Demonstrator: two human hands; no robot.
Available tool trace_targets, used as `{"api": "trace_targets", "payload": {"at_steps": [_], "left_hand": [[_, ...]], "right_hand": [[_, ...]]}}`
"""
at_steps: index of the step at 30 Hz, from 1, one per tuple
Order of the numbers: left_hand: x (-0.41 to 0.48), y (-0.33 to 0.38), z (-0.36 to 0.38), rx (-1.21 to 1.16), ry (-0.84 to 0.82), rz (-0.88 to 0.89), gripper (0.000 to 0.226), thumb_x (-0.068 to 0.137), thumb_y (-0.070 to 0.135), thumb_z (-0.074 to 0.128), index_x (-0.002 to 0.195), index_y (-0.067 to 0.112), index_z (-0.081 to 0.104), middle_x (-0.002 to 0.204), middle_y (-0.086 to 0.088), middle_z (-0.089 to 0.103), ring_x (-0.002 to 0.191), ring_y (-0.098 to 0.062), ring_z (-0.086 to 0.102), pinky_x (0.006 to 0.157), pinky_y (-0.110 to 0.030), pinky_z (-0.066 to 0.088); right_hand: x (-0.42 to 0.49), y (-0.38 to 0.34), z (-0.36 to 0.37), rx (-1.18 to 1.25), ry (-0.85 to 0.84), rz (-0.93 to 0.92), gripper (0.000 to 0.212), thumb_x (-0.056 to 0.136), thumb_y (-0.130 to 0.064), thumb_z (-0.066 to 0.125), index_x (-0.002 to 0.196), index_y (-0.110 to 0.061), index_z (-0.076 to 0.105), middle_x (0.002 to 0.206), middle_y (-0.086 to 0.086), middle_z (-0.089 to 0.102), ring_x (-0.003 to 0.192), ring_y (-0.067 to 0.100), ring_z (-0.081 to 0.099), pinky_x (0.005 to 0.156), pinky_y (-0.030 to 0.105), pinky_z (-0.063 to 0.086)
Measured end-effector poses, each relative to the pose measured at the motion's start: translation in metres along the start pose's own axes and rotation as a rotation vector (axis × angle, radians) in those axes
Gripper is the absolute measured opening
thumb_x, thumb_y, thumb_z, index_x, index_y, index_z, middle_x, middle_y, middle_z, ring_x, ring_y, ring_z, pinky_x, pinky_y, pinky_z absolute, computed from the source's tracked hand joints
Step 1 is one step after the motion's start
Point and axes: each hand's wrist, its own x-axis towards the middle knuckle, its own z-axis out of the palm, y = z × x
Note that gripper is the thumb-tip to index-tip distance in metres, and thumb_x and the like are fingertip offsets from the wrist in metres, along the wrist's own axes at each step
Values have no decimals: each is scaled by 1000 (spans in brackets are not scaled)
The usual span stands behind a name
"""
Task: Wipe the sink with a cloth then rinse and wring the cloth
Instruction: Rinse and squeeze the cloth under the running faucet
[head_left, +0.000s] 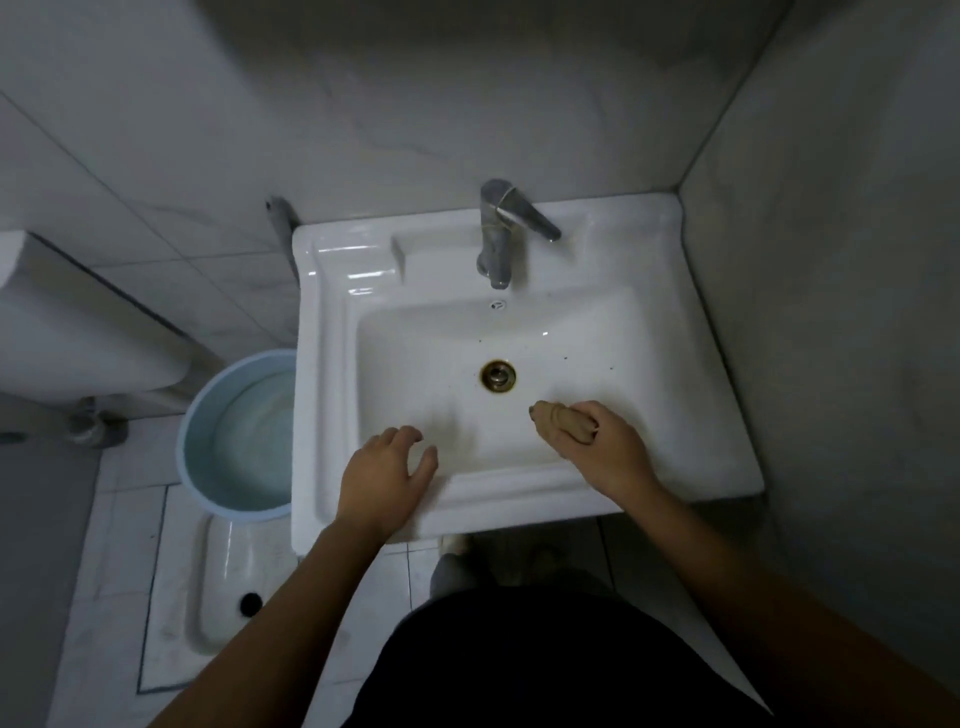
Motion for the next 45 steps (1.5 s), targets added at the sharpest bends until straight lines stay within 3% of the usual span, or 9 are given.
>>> {"api": "trace_targets", "payload": {"at_steps": [10, 14, 16, 20, 25, 38, 45], "left_hand": [[158, 99, -82, -78, 314, 323, 51, 91, 49, 58, 130, 15, 59, 131, -7, 62, 114, -28, 60, 89, -39, 53], [200, 136, -87, 90, 311, 477, 59, 88, 49, 60, 134, 11, 58, 141, -15, 56, 126, -34, 54, 98, -42, 48], [214, 147, -80, 134, 302, 515, 57, 86, 49, 63, 126, 9, 63, 135, -17, 58, 128, -35, 54, 99, -43, 49], [222, 155, -60, 173, 312, 477, 52, 85, 53, 65, 113, 10, 66, 123, -14, 60, 122, -34, 55, 94, -43, 51], [224, 160, -55, 229, 368, 418, 50, 92, 55, 58, 114, 11, 66, 123, -13, 61, 117, -32, 56, 90, -38, 52], [227, 164, -68, 234, 336, 423, 48, 98, 47, 55, 114, 3, 65, 125, -22, 61, 112, -41, 56, 94, -44, 49], [228, 163, -79, 104, 286, 379, 45, 99, 46, 54, 124, 10, 61, 133, -12, 59, 119, -32, 53, 94, -38, 46]], "right_hand": [[43, -37, -9, 136, 109, 59, 34, 68, -60, 67, 93, -37, 62, 87, -13, 72, 84, 10, 69, 85, 40, 58], [57, -47, -16, 161, 127, 61, 36, 61, -60, 65, 89, -37, 62, 82, -12, 73, 80, 7, 70, 80, 36, 59], [65, -47, -21, 172, 129, 70, 33, 62, -57, 66, 89, -39, 62, 80, -16, 73, 77, 2, 69, 78, 32, 59], [77, -40, -28, 164, 103, 65, 23, 64, -55, 67, 85, -50, 59, 80, -29, 70, 73, -6, 67, 73, 25, 56], [81, -27, -33, 132, 70, 78, 25, 67, -54, 66, 88, -42, 59, 81, -14, 72, 77, 3, 69, 75, 31, 57], [84, -10, -48, 186, 51, 78, 28, 67, -49, 66, 89, -33, 64, 83, -10, 73, 80, 9, 71, 80, 44, 60], [79, -11, -50, 178, 39, 70, 30, 65, -51, 66, 90, -36, 63, 84, -12, 72, 80, 9, 70, 79, 41, 60]]}}
